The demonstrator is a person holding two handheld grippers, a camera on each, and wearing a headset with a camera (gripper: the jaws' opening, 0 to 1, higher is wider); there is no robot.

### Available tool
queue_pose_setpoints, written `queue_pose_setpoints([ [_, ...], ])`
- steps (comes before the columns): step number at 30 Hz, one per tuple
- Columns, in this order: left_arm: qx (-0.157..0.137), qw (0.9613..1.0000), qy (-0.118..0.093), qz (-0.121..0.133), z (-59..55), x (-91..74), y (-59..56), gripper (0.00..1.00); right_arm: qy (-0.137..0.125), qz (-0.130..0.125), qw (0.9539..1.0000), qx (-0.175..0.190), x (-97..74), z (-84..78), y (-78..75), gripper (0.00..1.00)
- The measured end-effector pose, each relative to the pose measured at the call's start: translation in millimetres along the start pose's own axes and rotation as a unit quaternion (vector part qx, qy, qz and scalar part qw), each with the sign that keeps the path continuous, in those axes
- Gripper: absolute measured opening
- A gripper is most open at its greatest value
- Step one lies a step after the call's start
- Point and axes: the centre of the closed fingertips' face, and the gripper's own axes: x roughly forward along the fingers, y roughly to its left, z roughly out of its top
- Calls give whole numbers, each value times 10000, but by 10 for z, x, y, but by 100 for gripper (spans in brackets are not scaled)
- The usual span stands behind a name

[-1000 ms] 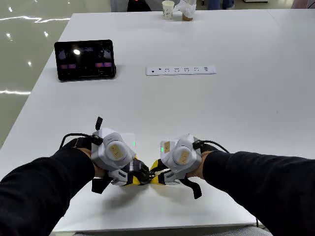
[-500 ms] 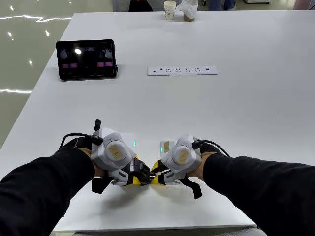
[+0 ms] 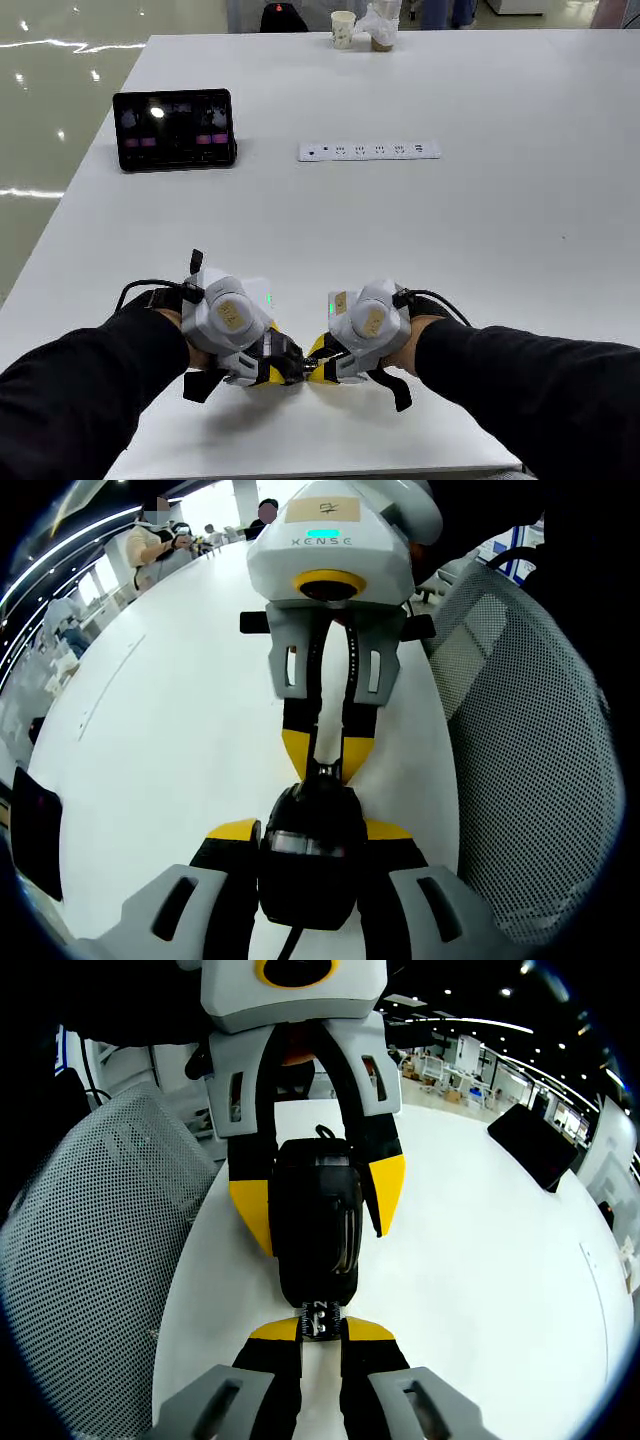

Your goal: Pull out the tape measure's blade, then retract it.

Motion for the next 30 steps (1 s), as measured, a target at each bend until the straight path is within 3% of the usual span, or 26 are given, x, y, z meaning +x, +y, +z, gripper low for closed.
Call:
queue_pose_setpoints([
  [30, -50, 10000, -30, 10, 2, 8, 5, 32, -44, 58, 9998, 167, -106, -95, -6, 11],
])
